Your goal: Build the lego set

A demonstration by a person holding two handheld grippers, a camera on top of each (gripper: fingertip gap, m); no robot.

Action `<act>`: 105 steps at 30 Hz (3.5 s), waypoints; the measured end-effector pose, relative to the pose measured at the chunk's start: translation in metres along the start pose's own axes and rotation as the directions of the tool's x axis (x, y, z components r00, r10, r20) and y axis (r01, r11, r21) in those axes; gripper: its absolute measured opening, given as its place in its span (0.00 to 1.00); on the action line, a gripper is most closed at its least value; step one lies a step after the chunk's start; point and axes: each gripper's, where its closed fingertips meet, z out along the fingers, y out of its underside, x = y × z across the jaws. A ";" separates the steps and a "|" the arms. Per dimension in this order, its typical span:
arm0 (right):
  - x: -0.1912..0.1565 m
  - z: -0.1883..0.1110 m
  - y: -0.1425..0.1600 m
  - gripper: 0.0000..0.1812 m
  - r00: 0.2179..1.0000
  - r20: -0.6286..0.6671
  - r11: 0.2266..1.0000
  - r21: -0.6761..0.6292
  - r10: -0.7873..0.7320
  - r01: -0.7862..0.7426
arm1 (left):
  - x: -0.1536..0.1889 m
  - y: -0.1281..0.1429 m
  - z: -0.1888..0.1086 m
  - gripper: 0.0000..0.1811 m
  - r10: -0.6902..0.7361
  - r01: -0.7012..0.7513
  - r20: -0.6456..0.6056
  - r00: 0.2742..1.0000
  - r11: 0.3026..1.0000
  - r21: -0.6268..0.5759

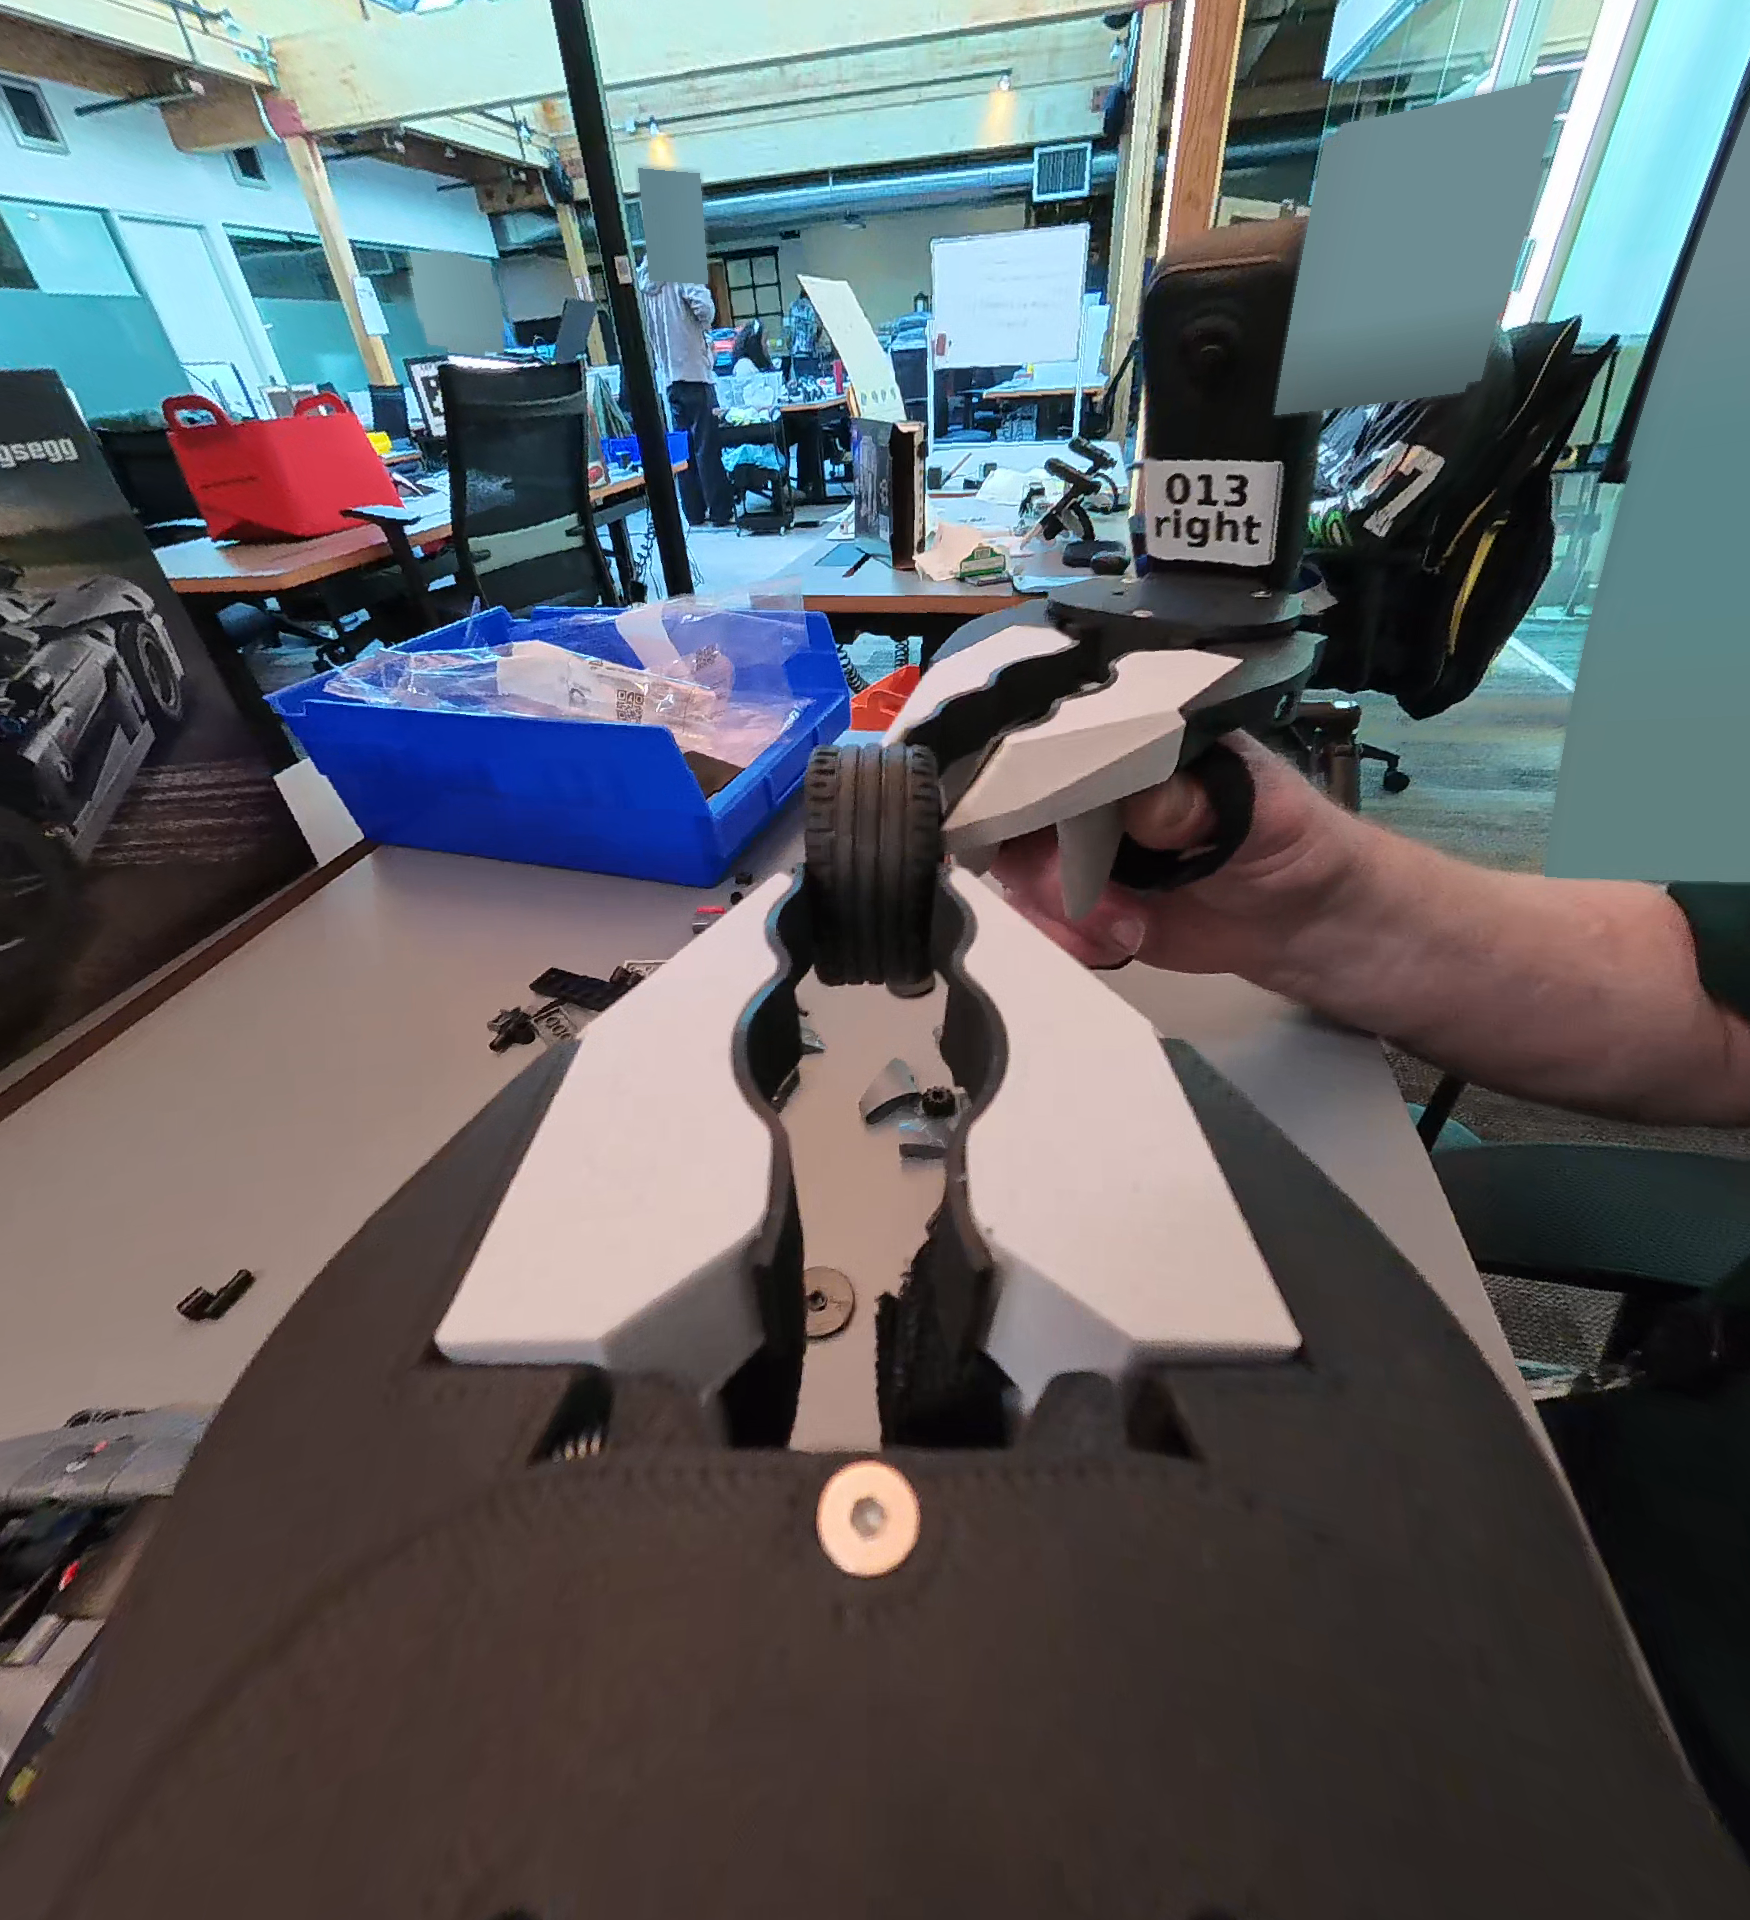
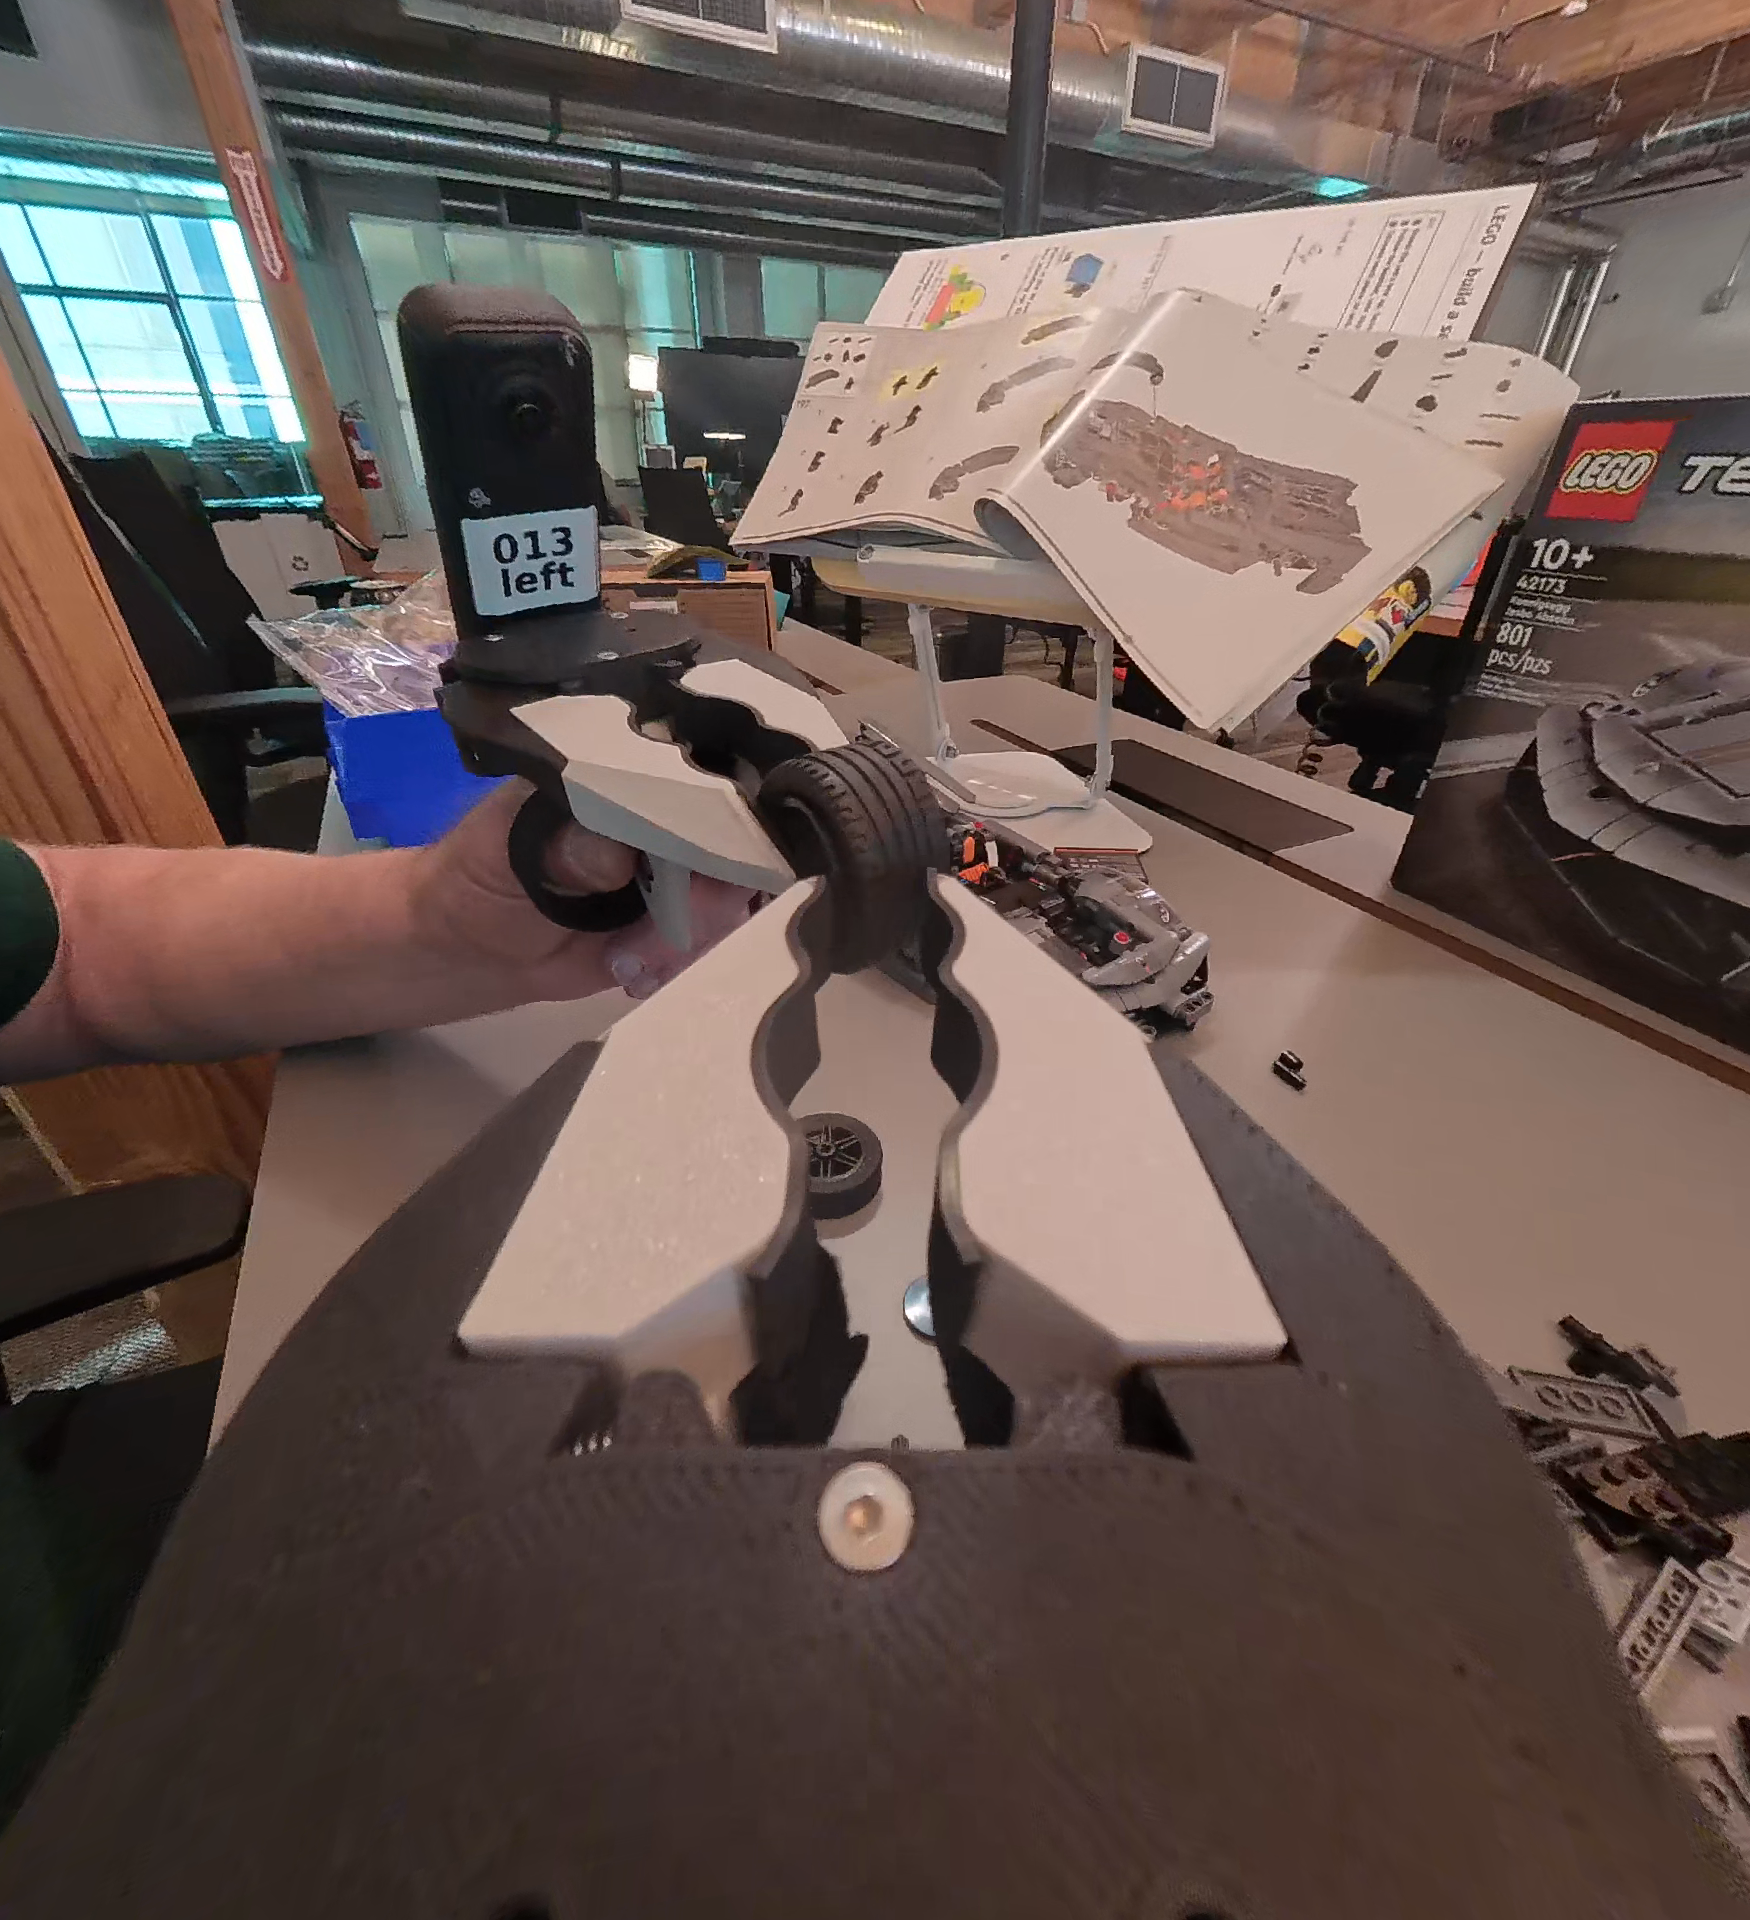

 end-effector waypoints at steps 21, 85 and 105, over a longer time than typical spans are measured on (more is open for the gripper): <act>0.011 0.009 -0.001 0.02 0.964 -0.230 0.990 -0.069 -0.132 0.119 | -0.007 -0.003 -0.002 0.11 0.409 -0.370 0.276 0.870 0.910 -0.185; -0.032 -0.016 -0.016 0.12 0.984 0.165 0.994 0.077 0.066 -0.080 | 0.028 -0.010 0.002 0.12 0.097 -0.098 -0.025 0.995 0.994 -0.050; -0.032 -0.010 -0.027 0.11 0.877 0.333 0.902 0.138 0.346 -0.408 | 0.026 -0.020 -0.006 0.11 0.216 -0.213 0.067 0.974 0.975 -0.058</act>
